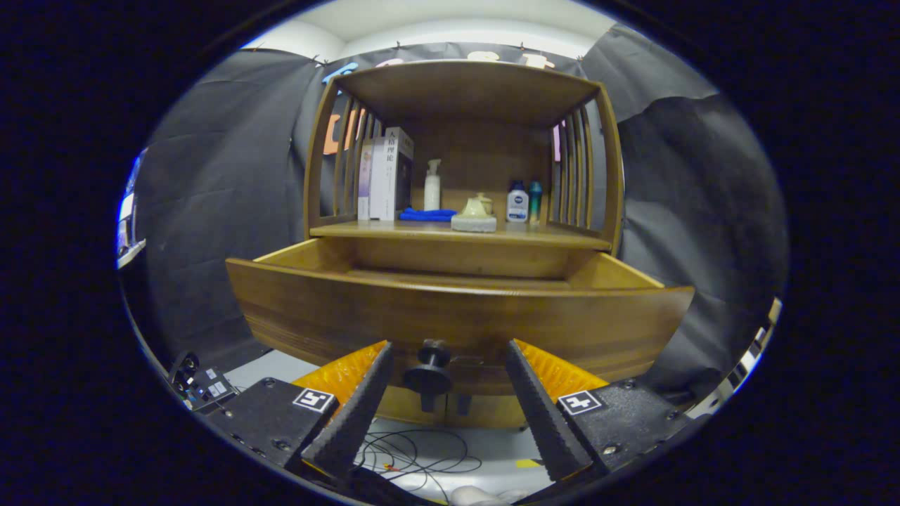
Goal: Pull open the drawer, take out the items inside it, and place them on the countertop above the cabinet.
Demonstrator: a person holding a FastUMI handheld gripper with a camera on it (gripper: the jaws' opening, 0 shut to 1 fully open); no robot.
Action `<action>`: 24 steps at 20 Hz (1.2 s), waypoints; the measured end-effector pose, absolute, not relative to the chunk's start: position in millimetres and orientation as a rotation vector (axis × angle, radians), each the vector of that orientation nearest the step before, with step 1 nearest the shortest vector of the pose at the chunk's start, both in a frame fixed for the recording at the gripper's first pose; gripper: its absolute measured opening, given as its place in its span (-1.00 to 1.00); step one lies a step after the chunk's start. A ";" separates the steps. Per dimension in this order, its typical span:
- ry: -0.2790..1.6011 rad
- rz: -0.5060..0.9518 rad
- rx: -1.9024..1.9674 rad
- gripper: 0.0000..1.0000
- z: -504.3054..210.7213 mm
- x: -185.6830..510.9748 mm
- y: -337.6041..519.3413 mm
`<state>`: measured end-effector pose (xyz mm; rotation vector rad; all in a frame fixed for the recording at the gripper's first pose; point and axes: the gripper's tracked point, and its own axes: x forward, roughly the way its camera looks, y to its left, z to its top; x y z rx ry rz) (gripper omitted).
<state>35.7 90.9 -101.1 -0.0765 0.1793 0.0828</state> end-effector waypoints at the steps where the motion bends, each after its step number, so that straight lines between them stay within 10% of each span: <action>1: 0.195 0.076 -0.076 1.00 -108.5 38.3 90.5; 24: 0.159 0.017 -0.070 1.00 -107.8 99.8 89.2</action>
